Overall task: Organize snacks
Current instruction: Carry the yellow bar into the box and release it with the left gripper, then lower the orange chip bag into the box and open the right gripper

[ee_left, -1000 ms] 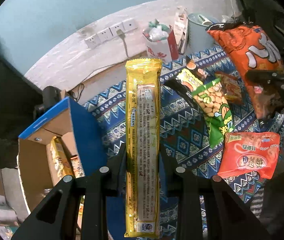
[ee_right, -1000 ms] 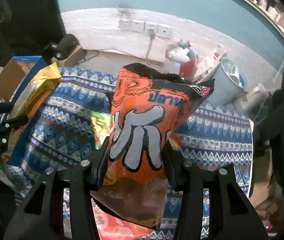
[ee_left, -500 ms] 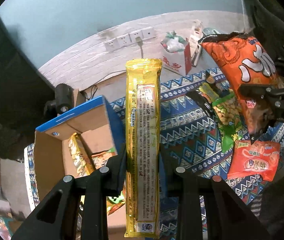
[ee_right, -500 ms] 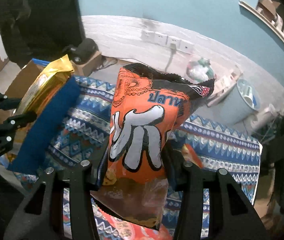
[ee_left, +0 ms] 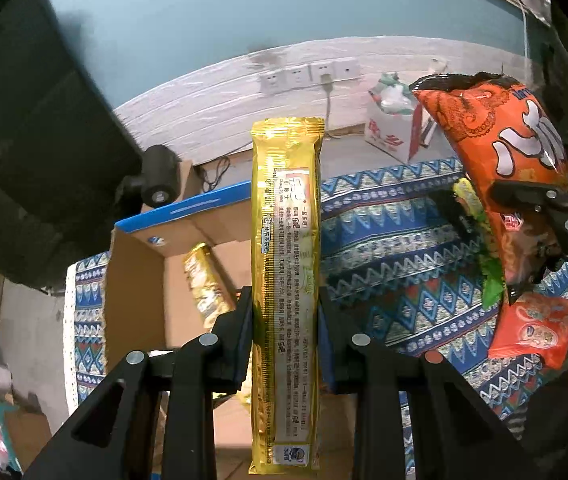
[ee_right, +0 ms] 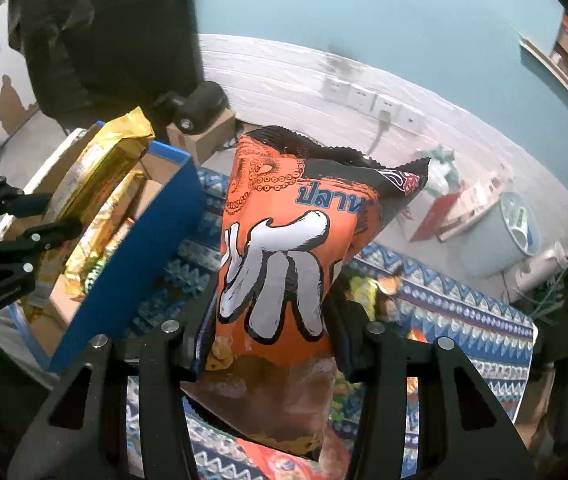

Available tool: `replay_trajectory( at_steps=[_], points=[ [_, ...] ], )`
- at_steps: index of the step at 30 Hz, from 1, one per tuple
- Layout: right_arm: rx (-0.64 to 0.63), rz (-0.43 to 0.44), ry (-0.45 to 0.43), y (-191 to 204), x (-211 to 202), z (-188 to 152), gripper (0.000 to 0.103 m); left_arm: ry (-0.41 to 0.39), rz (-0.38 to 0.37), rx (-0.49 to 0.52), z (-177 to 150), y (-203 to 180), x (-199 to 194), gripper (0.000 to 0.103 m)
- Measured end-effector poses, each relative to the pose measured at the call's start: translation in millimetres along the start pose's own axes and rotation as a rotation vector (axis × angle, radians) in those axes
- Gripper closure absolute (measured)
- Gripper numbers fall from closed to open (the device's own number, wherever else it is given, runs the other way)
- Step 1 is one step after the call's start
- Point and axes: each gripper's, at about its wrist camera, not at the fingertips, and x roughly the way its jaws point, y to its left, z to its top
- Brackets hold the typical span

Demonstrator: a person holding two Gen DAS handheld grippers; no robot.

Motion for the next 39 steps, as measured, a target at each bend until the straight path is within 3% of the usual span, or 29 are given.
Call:
replay_trajectory(
  at_steps=[17, 23, 37, 39],
  points=[
    [-0.109, 0.087, 0.012, 82.9, 25.5, 44.4, 0.056, 0.031, 0.057, -0.158, -36.8, 78.9, 7.4, 0.075],
    [-0.129, 0.125, 0.032, 108.1, 40.2, 55.3, 0.056, 0.073, 0.042, -0.241, -53.3, 107.3, 20.9, 0.074],
    [-0.178, 0.177, 0.075, 158.7, 66.1, 70.4, 0.056, 0.1, 0.067, -0.298, -63.5, 131.0, 26.2, 0.073],
    [-0.18, 0.184, 0.083, 161.7, 69.8, 71.5, 0.056, 0.101, 0.067, -0.307, -64.9, 133.9, 24.3, 0.068]
  ],
)
